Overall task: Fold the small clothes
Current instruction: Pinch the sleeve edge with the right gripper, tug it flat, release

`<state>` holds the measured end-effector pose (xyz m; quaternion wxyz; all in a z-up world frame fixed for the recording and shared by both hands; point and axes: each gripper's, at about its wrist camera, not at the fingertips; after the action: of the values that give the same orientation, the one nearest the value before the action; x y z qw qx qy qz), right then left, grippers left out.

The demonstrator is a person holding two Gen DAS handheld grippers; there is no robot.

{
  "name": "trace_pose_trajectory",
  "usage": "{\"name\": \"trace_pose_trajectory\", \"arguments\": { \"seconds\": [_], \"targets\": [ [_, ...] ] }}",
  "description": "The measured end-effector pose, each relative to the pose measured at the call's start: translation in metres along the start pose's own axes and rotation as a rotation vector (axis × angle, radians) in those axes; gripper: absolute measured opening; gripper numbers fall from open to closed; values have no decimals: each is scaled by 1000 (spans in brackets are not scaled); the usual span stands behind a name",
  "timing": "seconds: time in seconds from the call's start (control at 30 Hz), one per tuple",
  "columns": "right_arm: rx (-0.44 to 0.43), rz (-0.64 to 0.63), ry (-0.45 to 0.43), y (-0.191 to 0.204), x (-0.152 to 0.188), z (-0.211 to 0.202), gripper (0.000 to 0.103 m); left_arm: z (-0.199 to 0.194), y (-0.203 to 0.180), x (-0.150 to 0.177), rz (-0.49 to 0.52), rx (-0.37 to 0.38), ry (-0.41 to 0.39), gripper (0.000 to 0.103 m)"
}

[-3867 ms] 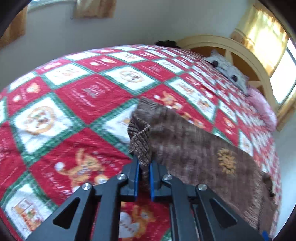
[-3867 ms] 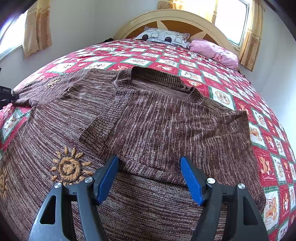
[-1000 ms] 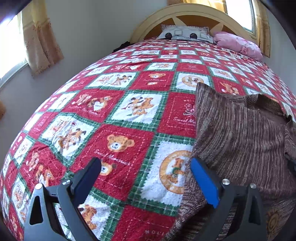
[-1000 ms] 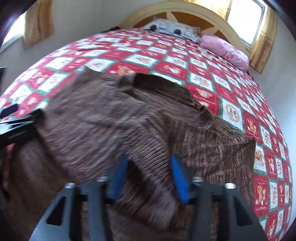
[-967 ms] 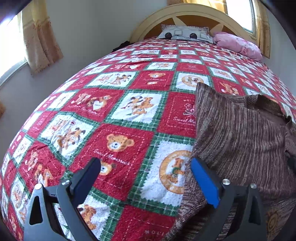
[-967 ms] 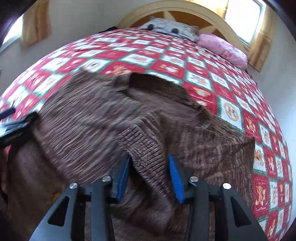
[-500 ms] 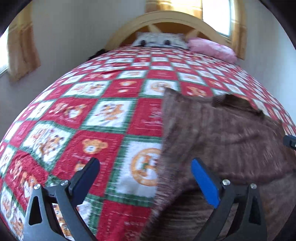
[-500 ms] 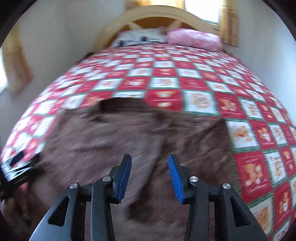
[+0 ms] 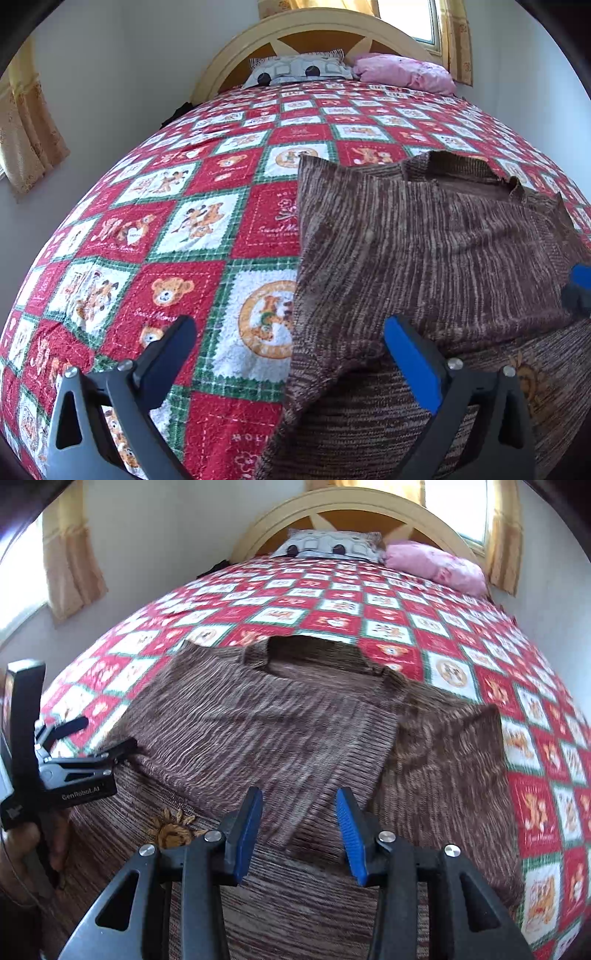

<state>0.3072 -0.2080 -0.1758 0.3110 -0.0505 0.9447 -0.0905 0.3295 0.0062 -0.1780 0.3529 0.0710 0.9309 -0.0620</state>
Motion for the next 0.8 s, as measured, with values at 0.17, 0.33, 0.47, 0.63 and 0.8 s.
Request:
{"name": "trace_pose_trajectory", "arguments": {
  "seconds": [0.17,0.33,0.47,0.63,0.8],
  "targets": [
    [69,-27,11,2,10,10,43,0,0,1,-2,7,4,103],
    [100,-36,23,-3,13,6,43,0,1,1,-7,20,2,103],
    [86,10,34,-16,15,7,44,-7,1,2,-8,22,-35,103],
    [74,18,45,-11,15,4,35,-13,-3,4,12,31,-58,103],
    [65,20,29,-17,16,-2,21,-6,4,6,-27,73,12,103]
  ]
}}
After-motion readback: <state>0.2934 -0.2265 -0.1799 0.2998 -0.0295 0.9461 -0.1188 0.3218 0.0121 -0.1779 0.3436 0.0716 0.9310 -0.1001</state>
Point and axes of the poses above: each gripper's, at about its wrist camera, not at the fingertips, and z roughly the way its jaws point, y to its left, x to its underside, and after that the axes turned 13 degrees about x, right-handed
